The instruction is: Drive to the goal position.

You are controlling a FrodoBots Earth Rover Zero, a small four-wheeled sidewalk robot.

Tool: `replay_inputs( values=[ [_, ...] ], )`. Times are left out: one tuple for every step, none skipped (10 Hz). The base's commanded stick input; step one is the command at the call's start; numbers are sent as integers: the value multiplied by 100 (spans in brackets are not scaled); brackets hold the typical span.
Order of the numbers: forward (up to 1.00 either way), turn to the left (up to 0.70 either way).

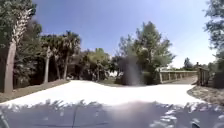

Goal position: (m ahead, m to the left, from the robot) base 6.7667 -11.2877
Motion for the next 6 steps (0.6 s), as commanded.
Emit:
replay_inputs(
  values=[
    [70,-14],
    [70,-14],
    [70,-14],
    [70,-14],
    [70,-14],
    [70,-14]
  ],
)
